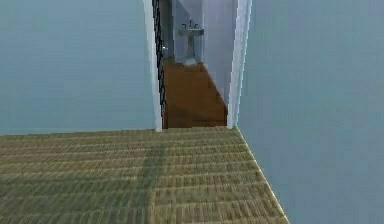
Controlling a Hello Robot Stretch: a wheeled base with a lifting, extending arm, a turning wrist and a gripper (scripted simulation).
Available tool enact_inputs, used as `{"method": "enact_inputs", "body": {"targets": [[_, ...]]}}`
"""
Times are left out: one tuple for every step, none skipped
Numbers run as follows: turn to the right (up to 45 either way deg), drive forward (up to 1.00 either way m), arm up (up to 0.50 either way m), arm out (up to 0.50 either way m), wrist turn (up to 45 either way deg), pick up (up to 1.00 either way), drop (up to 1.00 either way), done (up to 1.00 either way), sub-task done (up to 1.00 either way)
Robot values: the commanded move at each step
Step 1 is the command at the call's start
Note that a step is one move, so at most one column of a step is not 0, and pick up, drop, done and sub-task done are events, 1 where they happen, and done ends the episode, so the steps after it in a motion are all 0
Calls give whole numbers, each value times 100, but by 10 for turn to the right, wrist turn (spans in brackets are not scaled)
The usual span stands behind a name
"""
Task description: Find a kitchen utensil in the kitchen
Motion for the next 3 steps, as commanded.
{"method": "enact_inputs", "body": {"targets": [[0,100,0,0,0,0,0,0,0],[0,100,0,0,0,0,0,0,0],[0,80,0,0,0,0,0,0,0]]}}
